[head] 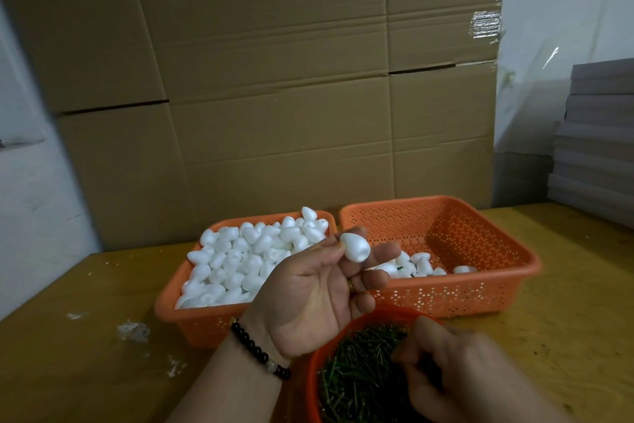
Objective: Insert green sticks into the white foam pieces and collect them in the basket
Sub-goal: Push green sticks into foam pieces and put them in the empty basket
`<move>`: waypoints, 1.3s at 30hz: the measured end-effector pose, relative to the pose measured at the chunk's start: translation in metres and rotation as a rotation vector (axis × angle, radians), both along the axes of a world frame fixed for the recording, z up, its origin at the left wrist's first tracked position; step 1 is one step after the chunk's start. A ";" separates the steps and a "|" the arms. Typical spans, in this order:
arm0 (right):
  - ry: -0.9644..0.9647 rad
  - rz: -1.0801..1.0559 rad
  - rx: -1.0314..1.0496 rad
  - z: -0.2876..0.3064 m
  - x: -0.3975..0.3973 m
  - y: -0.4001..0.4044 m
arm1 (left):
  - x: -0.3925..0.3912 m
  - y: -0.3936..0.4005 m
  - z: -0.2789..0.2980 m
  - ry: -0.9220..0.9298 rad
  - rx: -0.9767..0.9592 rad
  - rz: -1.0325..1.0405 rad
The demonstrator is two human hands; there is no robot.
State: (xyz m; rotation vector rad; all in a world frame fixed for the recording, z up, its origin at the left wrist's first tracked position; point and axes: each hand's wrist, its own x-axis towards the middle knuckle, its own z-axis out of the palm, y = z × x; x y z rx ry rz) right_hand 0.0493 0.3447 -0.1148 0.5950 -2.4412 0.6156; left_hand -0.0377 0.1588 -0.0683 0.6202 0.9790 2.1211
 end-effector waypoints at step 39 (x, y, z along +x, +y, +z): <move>0.210 0.070 -0.769 0.005 0.001 0.000 | 0.011 0.024 -0.014 -0.286 -0.118 0.152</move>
